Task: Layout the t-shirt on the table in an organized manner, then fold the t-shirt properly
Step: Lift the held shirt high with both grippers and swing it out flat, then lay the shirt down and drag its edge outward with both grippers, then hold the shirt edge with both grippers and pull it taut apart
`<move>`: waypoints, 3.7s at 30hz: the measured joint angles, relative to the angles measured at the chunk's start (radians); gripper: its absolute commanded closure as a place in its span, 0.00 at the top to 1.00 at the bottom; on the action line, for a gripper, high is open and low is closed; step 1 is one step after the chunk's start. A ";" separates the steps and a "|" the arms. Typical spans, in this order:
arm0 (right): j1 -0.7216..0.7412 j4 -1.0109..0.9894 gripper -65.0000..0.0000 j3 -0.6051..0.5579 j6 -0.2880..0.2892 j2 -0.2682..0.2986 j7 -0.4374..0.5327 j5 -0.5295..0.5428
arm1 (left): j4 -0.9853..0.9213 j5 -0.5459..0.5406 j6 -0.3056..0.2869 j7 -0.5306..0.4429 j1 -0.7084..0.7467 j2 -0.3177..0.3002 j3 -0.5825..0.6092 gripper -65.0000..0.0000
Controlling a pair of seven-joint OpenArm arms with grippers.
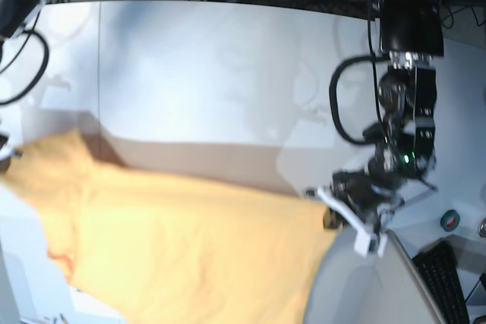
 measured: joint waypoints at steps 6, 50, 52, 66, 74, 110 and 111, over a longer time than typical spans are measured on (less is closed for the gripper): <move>-0.114 -0.206 0.00 0.002 -0.011 -0.004 0.118 -0.002 | -0.105 0.002 0.001 -0.008 0.119 -0.002 0.002 0.00; -0.540 0.130 0.27 0.119 -0.003 -0.232 -0.084 0.006 | 0.050 0.331 -0.007 -0.013 0.585 0.042 -0.229 0.00; -0.511 0.131 0.46 0.201 -0.003 -0.247 -0.080 0.008 | 0.049 0.332 -0.007 -0.014 0.584 0.042 -0.229 0.00; -0.204 0.069 0.00 0.053 0.034 -0.104 -0.076 0.006 | 0.047 0.333 -0.003 -0.015 0.574 0.040 -0.231 0.00; -0.034 -0.355 0.00 -0.142 -0.006 -0.011 0.011 0.002 | 0.047 0.333 -0.003 -0.015 0.577 0.042 -0.231 0.00; -0.271 0.072 0.00 0.047 -0.269 -0.122 0.089 0.000 | -0.005 0.333 -0.001 -0.008 0.475 0.100 -0.147 0.00; -0.293 0.073 0.16 0.082 -0.205 -0.140 0.050 0.000 | -0.013 0.333 0.000 -0.007 0.475 0.100 -0.148 0.00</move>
